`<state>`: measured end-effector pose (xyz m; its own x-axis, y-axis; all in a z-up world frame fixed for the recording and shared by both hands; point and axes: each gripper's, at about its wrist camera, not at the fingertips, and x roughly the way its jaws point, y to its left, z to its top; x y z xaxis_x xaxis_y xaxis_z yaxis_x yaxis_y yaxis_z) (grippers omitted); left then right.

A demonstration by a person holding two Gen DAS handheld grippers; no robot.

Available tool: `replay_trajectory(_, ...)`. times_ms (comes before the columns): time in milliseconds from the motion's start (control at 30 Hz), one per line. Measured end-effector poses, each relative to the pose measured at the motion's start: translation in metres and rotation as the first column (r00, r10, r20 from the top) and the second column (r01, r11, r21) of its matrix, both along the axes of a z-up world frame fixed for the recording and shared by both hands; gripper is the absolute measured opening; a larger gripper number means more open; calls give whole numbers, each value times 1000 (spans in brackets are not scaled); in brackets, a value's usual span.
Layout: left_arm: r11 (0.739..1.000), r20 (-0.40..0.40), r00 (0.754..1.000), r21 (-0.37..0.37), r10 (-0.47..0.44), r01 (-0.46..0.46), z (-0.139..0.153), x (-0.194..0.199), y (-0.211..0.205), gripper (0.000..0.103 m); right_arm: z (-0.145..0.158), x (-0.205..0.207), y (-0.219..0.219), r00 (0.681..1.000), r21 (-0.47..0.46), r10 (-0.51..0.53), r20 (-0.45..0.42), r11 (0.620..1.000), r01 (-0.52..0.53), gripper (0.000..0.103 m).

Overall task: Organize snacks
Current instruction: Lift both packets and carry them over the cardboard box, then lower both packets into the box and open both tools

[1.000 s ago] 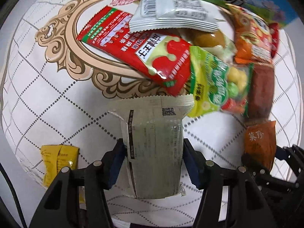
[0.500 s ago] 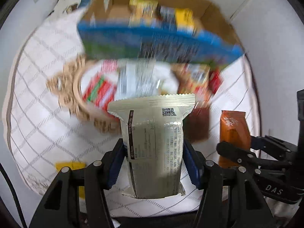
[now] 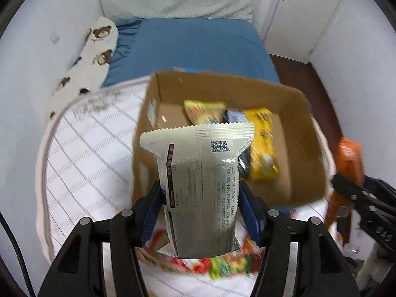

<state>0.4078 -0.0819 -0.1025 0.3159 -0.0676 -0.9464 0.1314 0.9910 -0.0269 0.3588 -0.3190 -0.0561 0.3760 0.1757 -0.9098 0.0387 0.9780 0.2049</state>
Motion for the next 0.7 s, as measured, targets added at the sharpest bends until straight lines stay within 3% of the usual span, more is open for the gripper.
replay_trajectory(300,995,-91,995,96,28,-19,-62,96,6,57,-66,94,-8,994,-86,-45,-103,996,36,54)
replay_trajectory(533,994,-162,986,107,32,-15,-96,127,5,57,-112,135,-10,984,-105,-56,-167,994,38,55)
replay_trajectory(567,994,-177,984,110,27,-7,-100,128,4,57,-120,140,-10,980,-110,-51,-191,993,30,59)
replay_trajectory(667,993,-193,980,115,36,-14,-113,133,5,57,-136,149,-7,975,-140,-50,-215,990,20,90)
replay_trajectory(700,994,-193,980,105,41,-21,-116,134,7,57,-139,150,-6,976,-147,-48,-212,989,16,92)
